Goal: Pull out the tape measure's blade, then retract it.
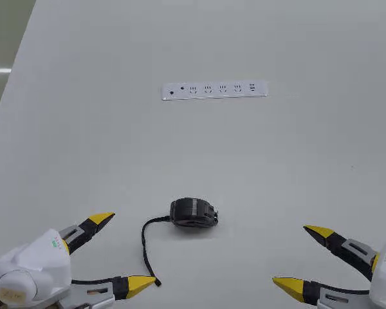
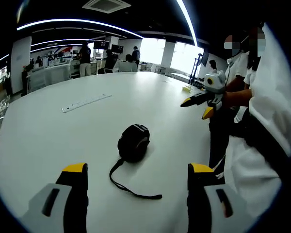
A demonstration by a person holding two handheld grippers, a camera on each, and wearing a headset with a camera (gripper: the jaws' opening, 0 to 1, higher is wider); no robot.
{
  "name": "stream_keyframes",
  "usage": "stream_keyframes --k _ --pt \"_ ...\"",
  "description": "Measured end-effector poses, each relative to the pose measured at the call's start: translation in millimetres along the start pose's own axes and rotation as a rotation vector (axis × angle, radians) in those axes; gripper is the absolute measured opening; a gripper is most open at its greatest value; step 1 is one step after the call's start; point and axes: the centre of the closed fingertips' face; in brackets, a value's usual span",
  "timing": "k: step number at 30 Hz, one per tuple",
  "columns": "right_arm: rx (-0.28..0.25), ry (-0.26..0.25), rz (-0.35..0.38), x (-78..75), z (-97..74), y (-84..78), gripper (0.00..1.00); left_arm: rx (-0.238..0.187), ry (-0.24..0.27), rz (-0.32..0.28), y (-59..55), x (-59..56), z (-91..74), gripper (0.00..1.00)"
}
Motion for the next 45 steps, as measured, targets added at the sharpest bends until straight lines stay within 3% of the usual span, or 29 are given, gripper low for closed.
stream_keyframes --k 11,18,34,45 --pt "0.005 0.031 -0.016 -2.7 7.4 0.8 0.69 0.021 -0.075 0.066 9.0 -4.8 12.2 0.81" --pt "-0.002 0.061 -0.046 -4.2 12.8 6.7 0.68 0.045 -0.126 0.116 8.1 -7.1 20.7 0.79" --pt "0.017 0.120 -0.099 -4.2 26.3 6.9 0.65 0.061 -0.177 0.234 18.1 -3.2 43.3 0.73" --pt "0.029 0.147 -0.111 -6.3 33.2 5.6 0.63 0.089 -0.204 0.272 16.1 -1.4 58.6 0.70"
Point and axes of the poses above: the centre of the closed fingertips' face, and the gripper's own axes: z roughly forward along the fingers, x roughly to its left, y roughly out of its top, and after that the axes turned 2 degrees about x, right-handed
